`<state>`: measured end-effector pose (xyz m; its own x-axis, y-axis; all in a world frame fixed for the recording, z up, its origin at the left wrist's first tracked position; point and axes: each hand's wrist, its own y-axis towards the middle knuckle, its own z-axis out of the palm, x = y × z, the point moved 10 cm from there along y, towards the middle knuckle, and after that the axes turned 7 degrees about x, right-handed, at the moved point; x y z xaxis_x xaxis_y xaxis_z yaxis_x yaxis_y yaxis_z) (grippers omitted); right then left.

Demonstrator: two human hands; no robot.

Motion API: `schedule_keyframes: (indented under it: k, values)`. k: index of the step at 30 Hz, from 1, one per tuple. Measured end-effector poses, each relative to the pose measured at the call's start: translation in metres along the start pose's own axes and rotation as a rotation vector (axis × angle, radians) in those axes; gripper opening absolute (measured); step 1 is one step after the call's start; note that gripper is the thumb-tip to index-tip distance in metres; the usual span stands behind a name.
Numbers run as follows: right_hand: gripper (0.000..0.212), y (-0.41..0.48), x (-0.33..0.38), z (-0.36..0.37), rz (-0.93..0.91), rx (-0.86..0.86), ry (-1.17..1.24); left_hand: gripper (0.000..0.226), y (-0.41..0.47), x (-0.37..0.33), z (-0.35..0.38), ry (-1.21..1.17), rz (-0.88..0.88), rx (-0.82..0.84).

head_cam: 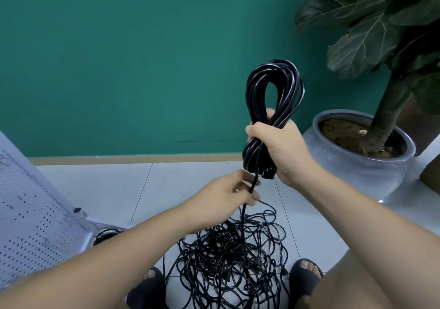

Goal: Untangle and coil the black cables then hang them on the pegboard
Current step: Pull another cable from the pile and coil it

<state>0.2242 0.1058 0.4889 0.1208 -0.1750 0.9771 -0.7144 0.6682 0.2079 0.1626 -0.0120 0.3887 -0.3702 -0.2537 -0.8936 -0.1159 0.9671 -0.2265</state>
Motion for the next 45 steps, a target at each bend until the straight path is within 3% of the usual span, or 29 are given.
schedule_keyframes:
  k: [5, 8, 13, 16, 20, 25, 27, 31, 35, 38, 45]
  values:
    - [0.032, 0.001, 0.009, -0.017, -0.059, -0.162, -0.196, 0.009, -0.008, -0.012, 0.013, 0.057, 0.004, 0.025]
    - [0.016, 0.004, 0.013, -0.025, -0.078, -0.197, -0.354, 0.018, -0.016, -0.020, 0.001, 0.086, -0.007, -0.014]
    - [0.023, 0.015, 0.003, -0.017, -0.028, 0.003, -0.630, 0.025, -0.036, -0.062, -0.051, -0.026, 0.159, -0.189]
    - [0.018, 0.014, -0.018, -0.001, 0.042, 0.183, -0.604, 0.023, -0.052, -0.081, -0.092, -0.066, 0.271, -0.345]
    - [0.021, 0.001, -0.023, 0.025, 0.076, 0.310, -0.355, 0.018, -0.062, -0.084, -0.126, -0.123, 0.323, -0.518]
    - [0.057, -0.013, -0.020, 0.047, 0.119, 0.378, -0.087, 0.017, -0.068, -0.089, -0.141, -0.102, 0.381, -0.619]
    - [0.052, -0.018, -0.016, 0.054, 0.122, 0.416, 0.017, 0.018, -0.071, -0.092, -0.144, -0.094, 0.419, -0.652]
    - [0.051, -0.020, -0.011, 0.058, 0.098, 0.450, -0.131, 0.023, -0.076, -0.101, -0.148, -0.020, 0.459, -0.698]
    - [0.025, -0.030, -0.026, 0.067, 0.177, 0.629, -0.439, 0.020, -0.073, -0.106, -0.138, 0.131, 0.443, -0.655]
    - [0.027, -0.044, -0.041, 0.075, 0.247, 0.764, -0.677, 0.021, -0.061, -0.105, -0.127, 0.240, 0.412, -0.552]
    - [0.036, -0.067, -0.032, 0.087, 0.229, 0.883, -0.768, 0.019, -0.017, -0.060, -0.123, 0.170, 0.243, -0.225]
